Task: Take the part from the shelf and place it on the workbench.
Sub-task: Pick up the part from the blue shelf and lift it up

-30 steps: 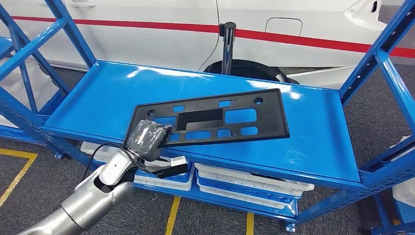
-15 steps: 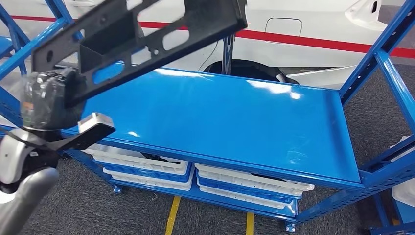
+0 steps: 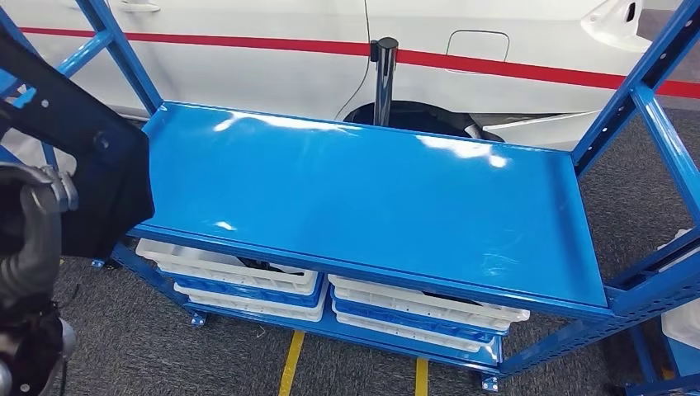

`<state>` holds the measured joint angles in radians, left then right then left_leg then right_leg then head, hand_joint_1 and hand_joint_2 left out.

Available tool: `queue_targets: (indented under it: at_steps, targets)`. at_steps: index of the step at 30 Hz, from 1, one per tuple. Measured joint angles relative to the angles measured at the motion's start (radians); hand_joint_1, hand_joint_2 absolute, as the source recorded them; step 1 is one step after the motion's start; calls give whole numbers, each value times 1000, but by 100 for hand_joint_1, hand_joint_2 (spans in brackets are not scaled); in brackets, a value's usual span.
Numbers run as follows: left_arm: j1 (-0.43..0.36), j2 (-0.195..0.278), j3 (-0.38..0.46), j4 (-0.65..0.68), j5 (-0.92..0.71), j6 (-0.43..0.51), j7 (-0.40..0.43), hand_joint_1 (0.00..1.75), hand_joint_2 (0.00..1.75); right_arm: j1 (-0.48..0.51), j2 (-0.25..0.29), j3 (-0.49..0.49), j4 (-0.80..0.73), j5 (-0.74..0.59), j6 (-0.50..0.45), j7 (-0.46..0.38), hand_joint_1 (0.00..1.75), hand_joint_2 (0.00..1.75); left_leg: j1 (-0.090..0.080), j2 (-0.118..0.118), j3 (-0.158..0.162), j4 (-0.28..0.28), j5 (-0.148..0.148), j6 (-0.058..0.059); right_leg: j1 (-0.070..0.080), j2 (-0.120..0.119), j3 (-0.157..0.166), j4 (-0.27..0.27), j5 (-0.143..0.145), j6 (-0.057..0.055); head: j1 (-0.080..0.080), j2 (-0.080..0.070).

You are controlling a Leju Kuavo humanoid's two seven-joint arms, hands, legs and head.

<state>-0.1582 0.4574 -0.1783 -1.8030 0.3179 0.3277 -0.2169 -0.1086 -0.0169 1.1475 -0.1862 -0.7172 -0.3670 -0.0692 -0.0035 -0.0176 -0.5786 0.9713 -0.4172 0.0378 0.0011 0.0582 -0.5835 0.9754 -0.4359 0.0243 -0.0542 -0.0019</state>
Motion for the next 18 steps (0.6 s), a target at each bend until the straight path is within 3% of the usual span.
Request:
queue_targets:
  at_steps: [10,14,18]
  targets:
    - [124,-139,18,111,118,-162,-175,175,175,-6,1,-17,0,-15,0,8,0,0,-1,0,0,0,0,0,-1,0,0,0,0,0,0,0]
    - [150,-202,2,184,165,-160,-233,175,175,-8,5,-24,0,-21,0,8,0,0,-1,0,0,0,0,0,-1,0,0,0,0,0,0,0]
    - [165,-237,-15,230,161,-110,-234,175,175,-10,7,-28,0,-27,0,12,0,0,-1,0,-1,0,0,0,-1,0,0,0,0,0,0,0]
